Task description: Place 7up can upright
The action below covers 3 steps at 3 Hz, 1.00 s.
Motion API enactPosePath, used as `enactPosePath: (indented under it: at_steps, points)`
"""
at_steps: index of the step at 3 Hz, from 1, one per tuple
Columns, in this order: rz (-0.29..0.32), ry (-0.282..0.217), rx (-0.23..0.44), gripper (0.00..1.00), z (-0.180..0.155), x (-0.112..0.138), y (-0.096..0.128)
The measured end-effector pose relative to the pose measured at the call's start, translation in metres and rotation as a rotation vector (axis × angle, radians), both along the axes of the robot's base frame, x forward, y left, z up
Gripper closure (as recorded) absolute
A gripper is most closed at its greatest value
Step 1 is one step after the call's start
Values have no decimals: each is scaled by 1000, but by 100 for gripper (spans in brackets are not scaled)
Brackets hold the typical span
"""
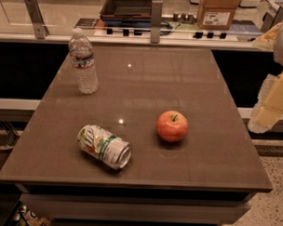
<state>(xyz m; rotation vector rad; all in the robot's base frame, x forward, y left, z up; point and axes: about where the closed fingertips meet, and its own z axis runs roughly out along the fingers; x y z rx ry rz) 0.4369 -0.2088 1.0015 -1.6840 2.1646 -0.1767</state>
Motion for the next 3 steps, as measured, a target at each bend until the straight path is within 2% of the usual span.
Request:
enactPosePath:
  at_steps: [1, 3]
  points:
    - [0, 0, 0, 0, 0, 0, 0]
    - [-36, 2, 64, 0, -7, 5, 16]
